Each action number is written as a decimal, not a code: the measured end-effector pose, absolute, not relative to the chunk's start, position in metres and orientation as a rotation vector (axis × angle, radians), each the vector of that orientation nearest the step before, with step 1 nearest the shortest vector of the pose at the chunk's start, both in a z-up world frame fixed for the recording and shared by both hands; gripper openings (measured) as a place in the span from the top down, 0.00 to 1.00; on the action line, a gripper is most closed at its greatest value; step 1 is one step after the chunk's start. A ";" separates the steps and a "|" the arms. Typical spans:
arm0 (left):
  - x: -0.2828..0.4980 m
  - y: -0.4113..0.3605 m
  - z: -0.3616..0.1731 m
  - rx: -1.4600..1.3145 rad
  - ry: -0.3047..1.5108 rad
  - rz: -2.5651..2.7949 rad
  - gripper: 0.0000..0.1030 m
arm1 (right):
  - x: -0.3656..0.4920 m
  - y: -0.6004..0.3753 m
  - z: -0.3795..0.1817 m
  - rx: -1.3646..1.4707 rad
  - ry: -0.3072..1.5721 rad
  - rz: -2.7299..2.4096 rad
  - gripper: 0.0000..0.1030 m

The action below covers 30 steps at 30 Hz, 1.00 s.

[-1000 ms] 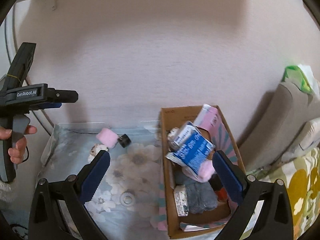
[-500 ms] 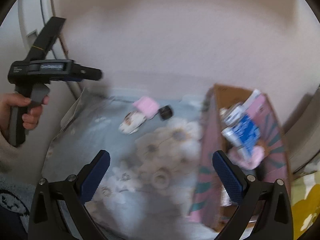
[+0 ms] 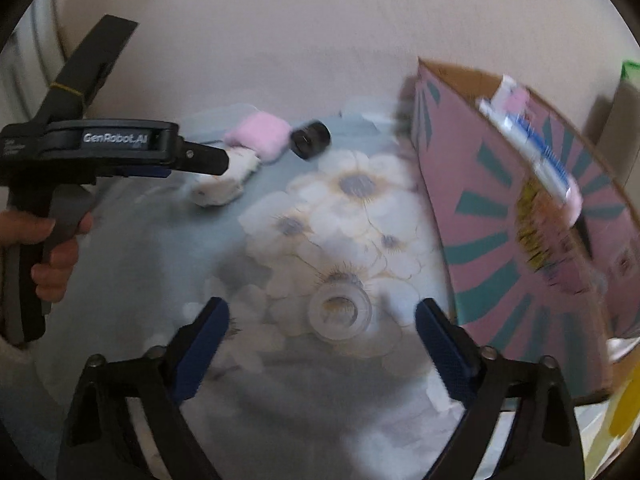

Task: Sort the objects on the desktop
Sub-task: 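Grasp the clear tape roll with the right tool while the left tool grasps the white plush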

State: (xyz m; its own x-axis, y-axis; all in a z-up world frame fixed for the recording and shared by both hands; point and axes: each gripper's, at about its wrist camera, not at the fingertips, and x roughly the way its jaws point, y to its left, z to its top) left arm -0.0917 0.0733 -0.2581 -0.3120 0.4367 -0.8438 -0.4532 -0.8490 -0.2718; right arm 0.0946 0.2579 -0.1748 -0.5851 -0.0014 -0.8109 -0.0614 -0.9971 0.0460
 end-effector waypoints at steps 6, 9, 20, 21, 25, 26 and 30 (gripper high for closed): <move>-0.101 0.078 -0.279 -1.398 0.005 2.152 0.20 | 0.086 0.261 -0.198 -1.443 0.113 2.700 0.41; -0.103 0.081 -0.283 -1.395 0.019 2.145 0.26 | 0.086 0.262 -0.200 -1.436 0.114 2.684 0.47; -0.110 0.080 -0.290 -1.415 0.080 2.159 0.73 | 0.081 0.255 -0.189 -1.449 0.019 2.679 0.62; -0.108 0.079 -0.288 -1.411 0.083 2.163 0.73 | 0.081 0.255 -0.186 -1.446 0.013 2.686 0.62; -0.099 0.078 -0.275 -1.409 0.073 2.161 0.73 | 0.076 0.254 -0.170 -1.450 0.015 2.718 0.62; -0.097 0.077 -0.274 -1.416 0.064 2.155 0.73 | 0.076 0.254 -0.166 -1.449 0.015 2.725 0.62; -0.089 0.073 -0.263 -1.461 -0.002 2.108 0.73 | 0.077 0.253 -0.147 -1.405 -0.024 2.757 0.62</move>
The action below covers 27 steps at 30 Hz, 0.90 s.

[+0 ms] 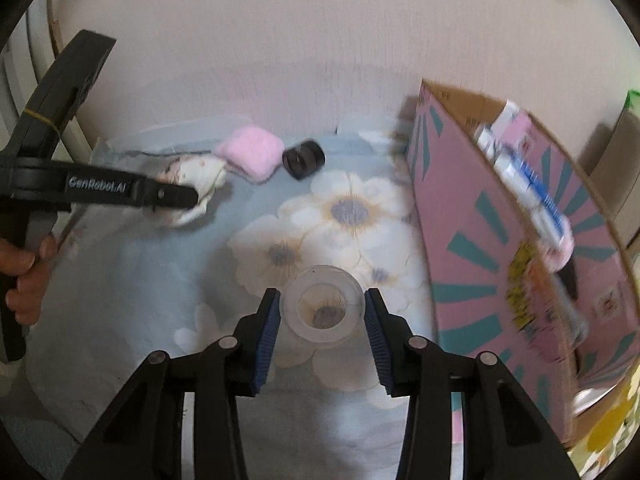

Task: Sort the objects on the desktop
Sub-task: 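Grasp the clear tape roll with the right tool while the left tool grasps the white plush, then carry the tape roll and white plush into the cardboard box and release both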

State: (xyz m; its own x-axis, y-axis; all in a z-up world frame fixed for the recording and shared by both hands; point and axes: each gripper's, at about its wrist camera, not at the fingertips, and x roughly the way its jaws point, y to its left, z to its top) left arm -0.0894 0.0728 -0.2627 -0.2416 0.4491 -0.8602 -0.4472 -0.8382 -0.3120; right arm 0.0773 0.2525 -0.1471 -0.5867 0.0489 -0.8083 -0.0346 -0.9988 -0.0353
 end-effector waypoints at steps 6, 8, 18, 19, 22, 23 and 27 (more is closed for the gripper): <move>-0.076 0.068 -0.232 -1.430 -0.051 2.096 0.73 | 0.076 0.258 -0.113 -1.363 -0.007 2.819 0.62; -0.076 0.069 -0.218 -1.407 -0.053 2.105 0.73 | 0.075 0.262 -0.101 -1.351 0.003 2.837 0.62; -0.084 0.092 -0.156 -1.296 -0.087 2.117 0.73 | 0.069 0.303 -0.050 -1.334 0.033 2.844 0.62; -0.085 0.098 -0.150 -1.284 -0.085 2.112 0.73 | 0.069 0.309 -0.046 -1.332 0.033 2.837 0.62; -0.085 0.114 -0.133 -1.250 -0.083 2.087 0.73 | 0.071 0.324 -0.038 -1.343 0.030 2.812 0.62; -0.085 0.124 -0.126 -1.234 -0.071 2.076 0.73 | 0.072 0.331 -0.036 -1.349 0.033 2.804 0.62; -0.086 0.162 -0.109 -1.200 -0.028 2.031 0.73 | 0.074 0.356 -0.032 -1.377 0.053 2.762 0.62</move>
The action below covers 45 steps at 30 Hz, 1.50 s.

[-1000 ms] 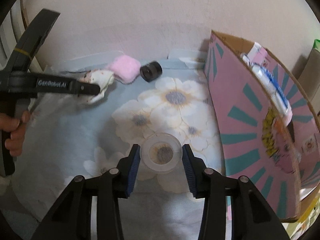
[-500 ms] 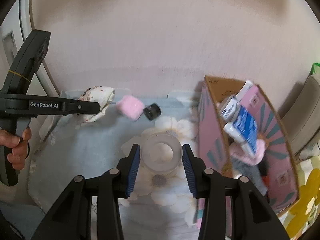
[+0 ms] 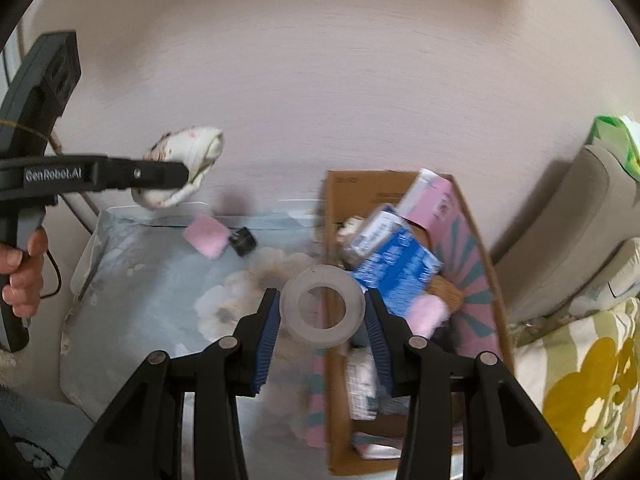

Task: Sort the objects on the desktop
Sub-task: 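Carry the tape roll and white plush into the cardboard box and release both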

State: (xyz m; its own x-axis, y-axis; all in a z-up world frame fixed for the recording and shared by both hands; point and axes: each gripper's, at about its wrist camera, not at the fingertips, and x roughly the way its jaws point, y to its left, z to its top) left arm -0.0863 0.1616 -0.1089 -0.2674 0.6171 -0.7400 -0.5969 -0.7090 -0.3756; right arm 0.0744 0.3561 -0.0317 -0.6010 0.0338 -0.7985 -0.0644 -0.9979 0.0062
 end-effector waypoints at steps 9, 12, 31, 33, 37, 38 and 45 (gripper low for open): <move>-0.085 0.245 -0.101 -1.216 0.014 1.901 0.73 | 0.090 0.410 -0.040 -1.461 0.122 2.652 0.62; -0.082 0.268 -0.107 -1.225 0.055 1.867 0.73 | 0.097 0.421 -0.050 -1.488 0.144 2.620 0.62; -0.053 0.353 -0.136 -1.238 0.291 1.817 0.73 | 0.106 0.444 -0.074 -1.545 0.196 2.588 0.62; -0.051 0.353 -0.137 -1.236 0.313 1.823 0.73 | 0.106 0.444 -0.075 -1.548 0.203 2.589 0.62; -0.049 0.353 -0.139 -1.226 0.356 1.838 0.73 | 0.105 0.444 -0.079 -1.560 0.224 2.592 0.62; -0.048 0.353 -0.139 -1.225 0.365 1.841 0.73 | 0.105 0.444 -0.080 -1.566 0.229 2.592 0.62; -0.046 0.350 -0.143 -1.238 0.401 1.862 0.67 | 0.102 0.434 -0.085 -1.596 0.170 2.581 0.45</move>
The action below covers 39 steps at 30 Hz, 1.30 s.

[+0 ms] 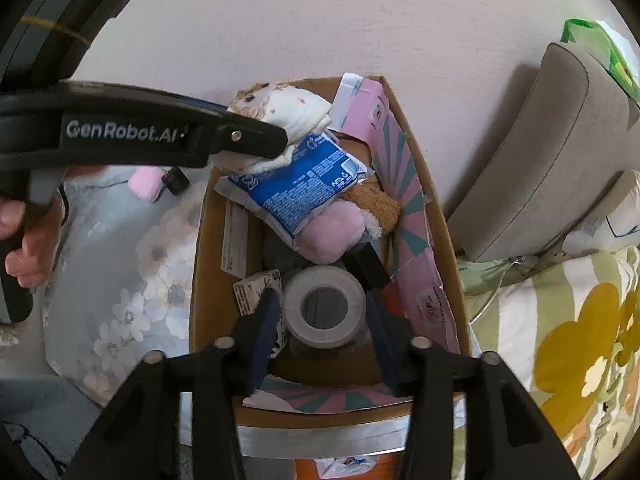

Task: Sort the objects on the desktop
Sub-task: 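Carry the tape roll and white plush into the cardboard box and release both, then move both tools back toward the pink puff and black jar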

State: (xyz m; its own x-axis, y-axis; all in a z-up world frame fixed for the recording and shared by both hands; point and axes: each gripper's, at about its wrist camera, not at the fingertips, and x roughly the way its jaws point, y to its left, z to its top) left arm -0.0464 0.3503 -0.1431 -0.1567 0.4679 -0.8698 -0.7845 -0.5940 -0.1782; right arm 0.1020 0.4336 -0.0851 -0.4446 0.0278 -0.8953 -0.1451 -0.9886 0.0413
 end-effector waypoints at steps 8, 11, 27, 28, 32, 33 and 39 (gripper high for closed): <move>-0.048 0.344 -0.139 -1.219 0.373 1.904 0.01 | 0.108 0.429 -0.083 -1.581 0.119 2.559 0.25; -0.049 0.340 -0.139 -1.216 0.374 1.916 0.01 | 0.111 0.430 -0.078 -1.563 0.113 2.555 0.25; -0.052 0.308 -0.122 -1.204 0.339 1.937 0.01 | 0.110 0.430 -0.052 -1.461 0.100 2.548 0.25; -0.053 0.306 -0.122 -1.205 0.339 1.938 0.01 | 0.110 0.431 -0.052 -1.463 0.096 2.543 0.25; -0.056 0.295 -0.119 -1.206 0.338 1.947 0.01 | 0.110 0.432 -0.048 -1.453 0.099 2.528 0.25; -0.057 0.292 -0.119 -1.205 0.338 1.950 0.01 | 0.111 0.432 -0.047 -1.448 0.102 2.527 0.25; -0.062 0.269 -0.114 -1.196 0.327 1.975 0.01 | 0.108 0.423 -0.037 -1.417 0.087 2.546 0.25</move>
